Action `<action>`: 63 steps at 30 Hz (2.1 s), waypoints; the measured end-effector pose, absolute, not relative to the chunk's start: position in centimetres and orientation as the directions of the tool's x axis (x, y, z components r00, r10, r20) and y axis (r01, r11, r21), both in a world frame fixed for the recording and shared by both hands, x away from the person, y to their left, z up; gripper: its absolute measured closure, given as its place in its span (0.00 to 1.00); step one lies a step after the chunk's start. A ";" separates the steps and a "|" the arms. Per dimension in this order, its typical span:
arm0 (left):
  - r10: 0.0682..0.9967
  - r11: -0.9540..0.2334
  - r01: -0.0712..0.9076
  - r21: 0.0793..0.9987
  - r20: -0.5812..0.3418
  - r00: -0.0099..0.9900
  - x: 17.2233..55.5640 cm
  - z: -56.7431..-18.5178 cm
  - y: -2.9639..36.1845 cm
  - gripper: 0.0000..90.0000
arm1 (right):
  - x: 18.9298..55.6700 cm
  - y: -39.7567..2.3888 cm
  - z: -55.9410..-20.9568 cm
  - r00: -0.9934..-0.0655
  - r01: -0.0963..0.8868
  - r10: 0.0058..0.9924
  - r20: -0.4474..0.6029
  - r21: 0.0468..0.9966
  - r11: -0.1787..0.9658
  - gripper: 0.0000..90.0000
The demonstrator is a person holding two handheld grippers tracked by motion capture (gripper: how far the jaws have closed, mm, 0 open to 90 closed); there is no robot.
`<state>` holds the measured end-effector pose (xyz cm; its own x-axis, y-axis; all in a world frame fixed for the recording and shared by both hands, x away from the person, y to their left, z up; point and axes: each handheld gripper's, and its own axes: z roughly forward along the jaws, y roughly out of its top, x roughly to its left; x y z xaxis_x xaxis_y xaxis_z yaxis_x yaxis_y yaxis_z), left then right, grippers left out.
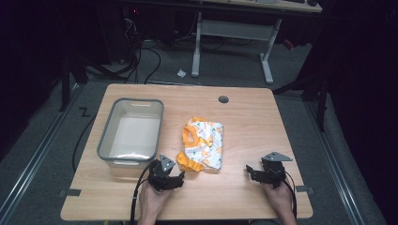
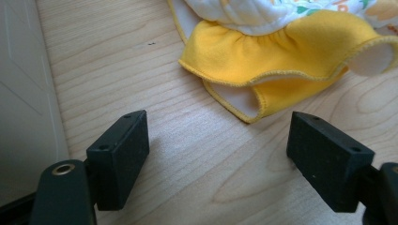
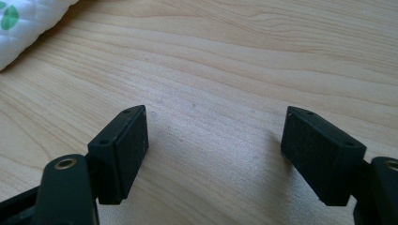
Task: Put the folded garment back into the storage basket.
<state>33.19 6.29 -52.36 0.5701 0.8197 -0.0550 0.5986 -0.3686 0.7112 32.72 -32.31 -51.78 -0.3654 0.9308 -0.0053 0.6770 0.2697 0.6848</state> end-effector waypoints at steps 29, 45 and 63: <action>0.783 -0.327 0.570 0.754 -0.122 0.609 32.8 -48.2 5.0 0.25 | 32.7 -32.3 -51.8 -0.366 0.677 0.931 -0.005 0.685 0.270 0.26; 0.783 -0.356 0.566 0.744 -0.093 0.615 35.5 -46.4 2.8 0.25 | 32.7 -32.3 -51.8 -0.365 0.678 0.931 -0.003 0.684 0.269 0.26; 0.815 -0.352 0.614 0.707 -0.092 0.572 39.2 -46.8 1.3 0.21 | 32.7 -32.3 -51.8 -0.366 0.678 0.931 -0.003 0.684 0.269 0.26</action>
